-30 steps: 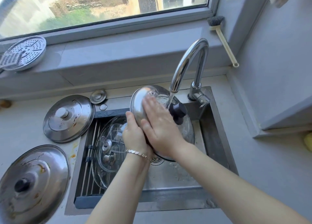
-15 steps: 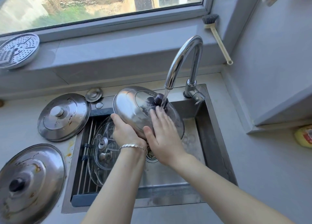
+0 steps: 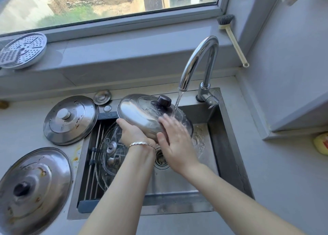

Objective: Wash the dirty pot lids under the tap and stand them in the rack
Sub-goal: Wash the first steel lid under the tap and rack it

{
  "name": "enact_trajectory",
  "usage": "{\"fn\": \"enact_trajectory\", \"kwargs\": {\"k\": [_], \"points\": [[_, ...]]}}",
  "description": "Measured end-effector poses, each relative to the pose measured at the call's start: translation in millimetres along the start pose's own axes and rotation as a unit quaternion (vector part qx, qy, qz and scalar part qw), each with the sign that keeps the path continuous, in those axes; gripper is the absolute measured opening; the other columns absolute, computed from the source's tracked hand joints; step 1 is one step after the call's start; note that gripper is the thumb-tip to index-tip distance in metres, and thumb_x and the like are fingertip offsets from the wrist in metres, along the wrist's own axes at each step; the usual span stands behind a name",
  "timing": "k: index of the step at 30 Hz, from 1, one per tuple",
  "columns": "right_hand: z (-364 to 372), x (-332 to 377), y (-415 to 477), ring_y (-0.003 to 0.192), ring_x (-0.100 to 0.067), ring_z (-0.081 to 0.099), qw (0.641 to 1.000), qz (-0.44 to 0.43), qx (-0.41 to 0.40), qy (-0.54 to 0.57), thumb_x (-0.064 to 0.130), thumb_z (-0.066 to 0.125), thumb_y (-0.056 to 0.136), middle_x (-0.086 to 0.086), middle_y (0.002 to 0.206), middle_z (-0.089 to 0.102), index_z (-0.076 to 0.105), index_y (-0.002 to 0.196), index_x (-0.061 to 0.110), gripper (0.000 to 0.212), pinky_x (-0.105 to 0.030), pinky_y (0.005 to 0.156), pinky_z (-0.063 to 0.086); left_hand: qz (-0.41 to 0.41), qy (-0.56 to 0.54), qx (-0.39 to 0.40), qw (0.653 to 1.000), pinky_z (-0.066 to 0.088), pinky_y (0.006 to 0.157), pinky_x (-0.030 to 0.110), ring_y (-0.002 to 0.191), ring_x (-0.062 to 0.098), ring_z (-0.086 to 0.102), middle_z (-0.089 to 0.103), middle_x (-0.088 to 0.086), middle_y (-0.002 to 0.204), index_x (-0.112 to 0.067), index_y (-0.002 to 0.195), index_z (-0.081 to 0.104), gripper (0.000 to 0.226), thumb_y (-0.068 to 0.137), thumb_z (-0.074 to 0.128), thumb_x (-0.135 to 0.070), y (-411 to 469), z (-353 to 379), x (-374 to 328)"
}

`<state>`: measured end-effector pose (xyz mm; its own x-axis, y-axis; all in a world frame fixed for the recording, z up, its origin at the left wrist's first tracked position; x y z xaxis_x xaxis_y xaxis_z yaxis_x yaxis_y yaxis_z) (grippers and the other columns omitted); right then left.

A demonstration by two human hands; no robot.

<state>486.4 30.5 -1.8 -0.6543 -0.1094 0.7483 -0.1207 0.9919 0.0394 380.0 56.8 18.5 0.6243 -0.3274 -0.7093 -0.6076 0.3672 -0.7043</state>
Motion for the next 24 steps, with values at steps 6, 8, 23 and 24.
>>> {"fn": "enact_trajectory", "kwargs": {"k": [6,8,23,24], "points": [[-9.0,-44.8,25.8,0.144,-0.015,0.010,0.970,0.223,0.018,0.094,0.039,0.024,0.099,-0.002,0.155,0.023,0.031,0.144,0.015,0.052,-0.036,0.118,0.006,0.012,-0.001,-0.001,1.000,0.049,0.080,0.024,0.090,0.017,0.055,0.053,-0.002,0.103,-0.013,0.115,0.054,0.048,0.090,0.043,-0.052,-9.1,-5.2,1.0],[-5.3,-8.0,15.5,0.144,-0.014,0.011,0.995,0.100,0.019,0.021,0.041,0.021,0.094,0.000,0.155,0.022,0.028,0.146,0.015,0.058,-0.034,0.116,0.001,0.002,-0.001,0.012,1.000,0.050,0.086,0.028,0.090,0.020,0.058,0.058,0.001,0.102,-0.014,0.103,0.056,0.043,0.089,0.044,-0.053,-5.6,-2.2,2.8],[11.4,-7.4,-24.9,0.145,-0.012,0.001,0.993,0.093,-0.070,0.007,0.057,0.008,0.080,0.003,0.157,0.013,0.026,0.146,0.019,0.078,-0.029,0.114,-0.007,-0.067,-0.075,0.033,0.994,0.047,0.098,0.043,0.113,0.024,0.057,0.057,0.004,0.129,-0.016,0.121,0.051,0.047,0.092,0.038,-0.051,7.1,-21.8,13.1],[10.7,-10.1,-22.2,0.145,-0.012,0.001,0.991,0.115,-0.072,0.016,0.058,0.009,0.080,0.002,0.157,0.012,0.024,0.147,0.017,0.080,-0.029,0.115,-0.006,-0.060,-0.073,0.042,0.995,0.047,0.098,0.044,0.113,0.024,0.057,0.057,0.004,0.129,-0.016,0.120,0.051,0.047,0.092,0.039,-0.051,6.1,-22.7,13.6]]}}
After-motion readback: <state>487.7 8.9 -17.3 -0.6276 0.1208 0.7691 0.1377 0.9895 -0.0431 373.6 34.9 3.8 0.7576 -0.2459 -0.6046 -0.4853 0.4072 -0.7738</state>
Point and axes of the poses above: each hand's wrist, its own y-axis towards the middle knuckle, its own z-axis out of the palm, x = y × z, the point moved 4 cm from there along y, towards the middle knuckle
